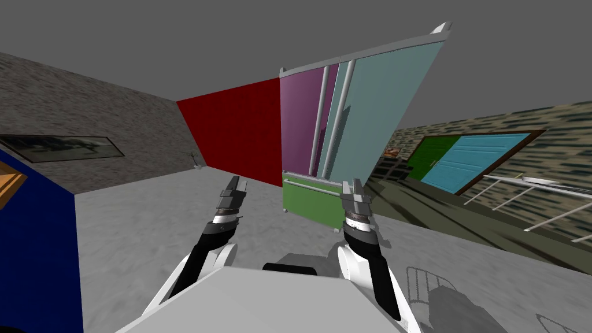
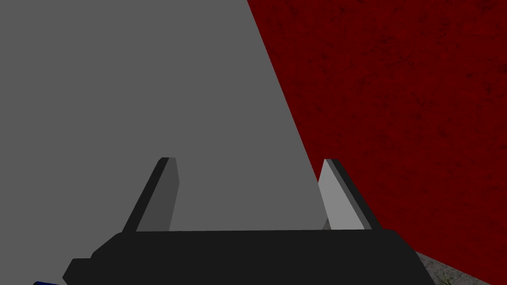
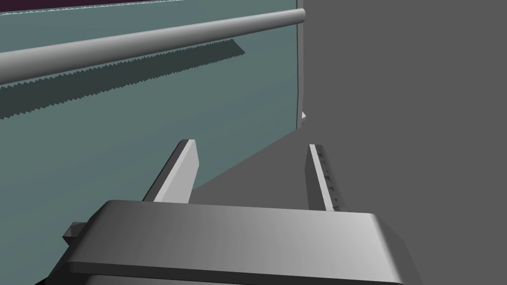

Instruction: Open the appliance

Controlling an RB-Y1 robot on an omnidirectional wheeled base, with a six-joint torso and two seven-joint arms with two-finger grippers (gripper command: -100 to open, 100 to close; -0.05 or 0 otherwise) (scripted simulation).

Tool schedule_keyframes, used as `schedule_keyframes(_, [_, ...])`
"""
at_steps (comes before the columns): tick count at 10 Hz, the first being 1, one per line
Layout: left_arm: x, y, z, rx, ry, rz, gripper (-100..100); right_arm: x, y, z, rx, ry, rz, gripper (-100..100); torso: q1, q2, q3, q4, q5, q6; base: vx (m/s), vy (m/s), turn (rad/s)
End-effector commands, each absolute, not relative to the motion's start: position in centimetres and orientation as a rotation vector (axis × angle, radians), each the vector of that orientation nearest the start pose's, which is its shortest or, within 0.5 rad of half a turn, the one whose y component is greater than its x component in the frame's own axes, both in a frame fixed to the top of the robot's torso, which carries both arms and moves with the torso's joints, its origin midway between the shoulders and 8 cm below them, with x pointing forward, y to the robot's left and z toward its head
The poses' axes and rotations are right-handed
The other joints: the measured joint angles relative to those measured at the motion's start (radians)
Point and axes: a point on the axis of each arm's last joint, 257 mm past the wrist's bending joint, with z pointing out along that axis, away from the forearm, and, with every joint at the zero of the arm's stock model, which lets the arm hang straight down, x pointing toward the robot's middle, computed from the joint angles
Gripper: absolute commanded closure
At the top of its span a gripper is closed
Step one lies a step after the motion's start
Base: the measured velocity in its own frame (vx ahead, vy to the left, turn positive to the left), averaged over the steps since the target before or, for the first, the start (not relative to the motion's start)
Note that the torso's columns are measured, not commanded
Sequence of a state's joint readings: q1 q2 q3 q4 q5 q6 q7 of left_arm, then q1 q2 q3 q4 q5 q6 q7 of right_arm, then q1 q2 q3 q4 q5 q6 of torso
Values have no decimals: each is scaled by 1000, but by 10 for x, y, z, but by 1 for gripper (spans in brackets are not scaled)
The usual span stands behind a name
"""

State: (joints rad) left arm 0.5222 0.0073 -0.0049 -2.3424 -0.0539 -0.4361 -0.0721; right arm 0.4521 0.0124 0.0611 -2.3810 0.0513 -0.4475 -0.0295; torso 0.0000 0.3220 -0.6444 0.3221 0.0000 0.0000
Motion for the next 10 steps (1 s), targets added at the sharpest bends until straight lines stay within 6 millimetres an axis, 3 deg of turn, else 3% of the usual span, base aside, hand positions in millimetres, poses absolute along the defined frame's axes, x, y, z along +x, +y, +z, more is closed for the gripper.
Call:
schedule_keyframes(1, [342, 273, 33, -609, 680, -1192, 0, 335, -248, 74, 579, 559, 1393, 0, 0, 74, -147, 74, 0, 0, 0, 0, 0])
schedule_keyframes(4, [342, 273, 33, -608, 680, -1192, 0, 335, -248, 74, 579, 559, 1393, 0, 0, 296, -590, 295, 0, 0, 0, 0, 0])
schedule_keyframes(5, [342, 273, 33, -608, 680, -1192, 0, 337, -244, 71, 550, 604, 1374, -100, 0, 369, -738, 369, 0, 0, 20, 4, 21])
schedule_keyframes(7, [342, 273, 32, -609, 680, -1192, 0, 339, -240, 65, 508, 673, 1327, -100, 0, 411, -827, 411, 0, 0, 35, 4, 41])
schedule_keyframes(10, [342, 273, 32, -609, 680, -1192, 0, 343, -241, 54, 445, 782, 1210, -100, 0, 415, -832, 416, 0, 0, 62, 6, 66])
